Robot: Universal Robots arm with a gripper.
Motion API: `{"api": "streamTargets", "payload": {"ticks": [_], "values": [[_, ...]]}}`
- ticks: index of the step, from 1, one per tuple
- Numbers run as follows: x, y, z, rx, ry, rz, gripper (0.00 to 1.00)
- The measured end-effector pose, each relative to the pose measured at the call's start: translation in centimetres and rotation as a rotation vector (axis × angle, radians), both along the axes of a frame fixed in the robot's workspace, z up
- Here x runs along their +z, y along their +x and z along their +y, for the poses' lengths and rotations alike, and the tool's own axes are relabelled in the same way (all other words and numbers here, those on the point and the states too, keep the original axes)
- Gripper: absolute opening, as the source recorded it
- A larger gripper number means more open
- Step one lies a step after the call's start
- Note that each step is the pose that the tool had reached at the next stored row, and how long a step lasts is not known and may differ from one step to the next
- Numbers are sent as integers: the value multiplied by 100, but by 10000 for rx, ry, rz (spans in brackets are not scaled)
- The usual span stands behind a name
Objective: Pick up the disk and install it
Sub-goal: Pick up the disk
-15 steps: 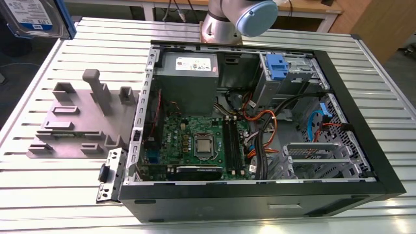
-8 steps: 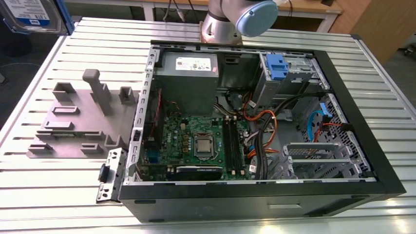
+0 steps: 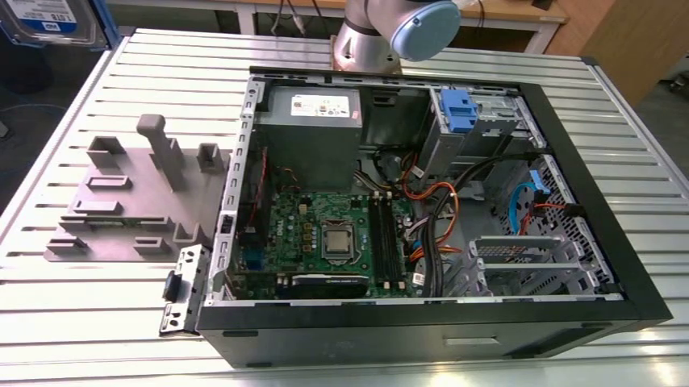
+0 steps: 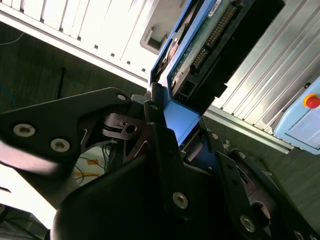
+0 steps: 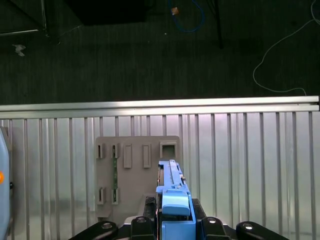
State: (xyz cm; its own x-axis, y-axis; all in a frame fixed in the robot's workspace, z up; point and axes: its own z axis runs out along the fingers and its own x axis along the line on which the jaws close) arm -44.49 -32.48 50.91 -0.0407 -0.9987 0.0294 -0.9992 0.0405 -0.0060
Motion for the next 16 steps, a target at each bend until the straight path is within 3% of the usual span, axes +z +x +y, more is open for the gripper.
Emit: {"api": "streamTargets", "payload": {"ticks": [3,16], "values": [[33,0,0,0,0,0,36],[40,8,1,-1,0,1,36]]}}
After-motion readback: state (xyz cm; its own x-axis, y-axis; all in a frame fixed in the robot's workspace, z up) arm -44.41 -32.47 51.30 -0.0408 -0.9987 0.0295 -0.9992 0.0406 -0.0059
